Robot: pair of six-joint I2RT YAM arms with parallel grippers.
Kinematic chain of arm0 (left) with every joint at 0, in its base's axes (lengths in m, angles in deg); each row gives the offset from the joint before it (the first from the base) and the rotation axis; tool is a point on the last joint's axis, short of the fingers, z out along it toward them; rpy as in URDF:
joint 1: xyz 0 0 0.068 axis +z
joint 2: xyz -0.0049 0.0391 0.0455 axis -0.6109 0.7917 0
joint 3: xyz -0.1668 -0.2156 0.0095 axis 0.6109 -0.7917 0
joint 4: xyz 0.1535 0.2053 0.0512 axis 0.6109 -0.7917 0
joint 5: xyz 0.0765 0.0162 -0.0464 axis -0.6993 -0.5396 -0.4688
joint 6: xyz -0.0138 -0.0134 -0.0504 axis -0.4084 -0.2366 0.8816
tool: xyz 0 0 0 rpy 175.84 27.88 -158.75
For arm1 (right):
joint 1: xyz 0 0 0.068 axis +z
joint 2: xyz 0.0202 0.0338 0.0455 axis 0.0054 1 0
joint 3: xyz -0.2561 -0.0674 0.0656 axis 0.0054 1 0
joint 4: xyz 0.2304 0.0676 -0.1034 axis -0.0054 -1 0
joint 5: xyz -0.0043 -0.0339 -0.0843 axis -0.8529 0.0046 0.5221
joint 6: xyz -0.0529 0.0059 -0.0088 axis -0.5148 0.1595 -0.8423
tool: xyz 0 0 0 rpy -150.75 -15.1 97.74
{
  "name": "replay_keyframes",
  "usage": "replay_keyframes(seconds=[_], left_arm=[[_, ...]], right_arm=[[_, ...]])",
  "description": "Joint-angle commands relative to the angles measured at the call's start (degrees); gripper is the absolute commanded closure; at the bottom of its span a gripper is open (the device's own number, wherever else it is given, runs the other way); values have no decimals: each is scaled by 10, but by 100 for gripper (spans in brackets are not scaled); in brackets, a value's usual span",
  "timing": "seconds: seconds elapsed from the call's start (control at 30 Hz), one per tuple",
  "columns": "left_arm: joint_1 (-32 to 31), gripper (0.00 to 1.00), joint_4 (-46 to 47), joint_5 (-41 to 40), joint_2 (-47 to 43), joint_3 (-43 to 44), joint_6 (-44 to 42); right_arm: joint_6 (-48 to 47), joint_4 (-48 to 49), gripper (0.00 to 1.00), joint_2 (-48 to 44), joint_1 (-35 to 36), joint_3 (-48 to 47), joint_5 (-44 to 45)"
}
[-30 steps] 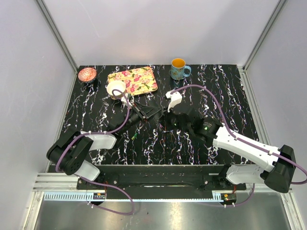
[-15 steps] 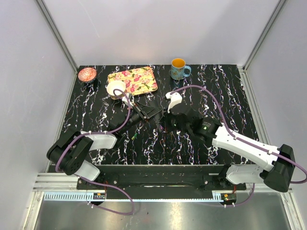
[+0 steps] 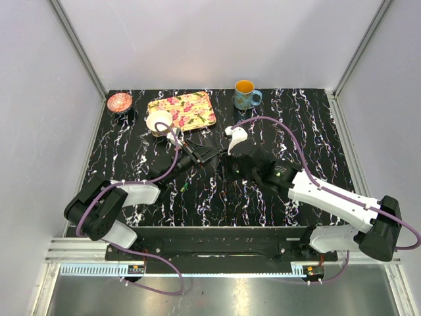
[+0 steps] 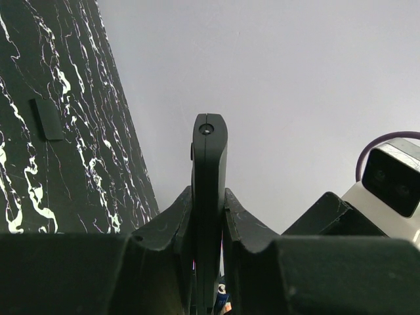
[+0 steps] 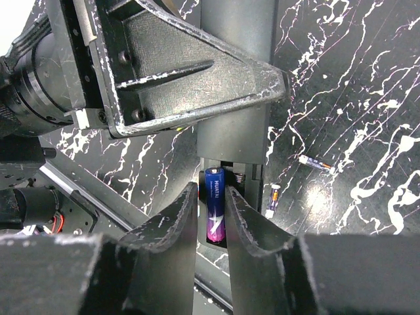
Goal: Load the batteries into the remote control
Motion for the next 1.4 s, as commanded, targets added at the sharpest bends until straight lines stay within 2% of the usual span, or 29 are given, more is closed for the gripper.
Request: replay_keyframes(seconds=[0.0,0.2,0.33,0.93,1.17,1.33,1.37], left_arm=[[-2,100,87,-10,-11,22,20],[-2,100,89,-11,-11,16,19],[-1,100,92,-11,-9,15,20],[-2,100,114,-9,-4,12,24],[-1,100,118,-11,-4,12,21],[-1,100,122,-16,1,11,17],[-2,100,124,-16,4,14,17]], right_arm=[[9,-42,67,4,6,-16,9],[12,-46,59,-4,6,-30,23],[9,-53,48,-3,6,-50,25],[1,-73,43,-4,6,-89,49],[20,-102,42,-64,6,-106,62],[98,-98,27,-105,4,-77,68],[112,-99,19,-105,3,-74,54]])
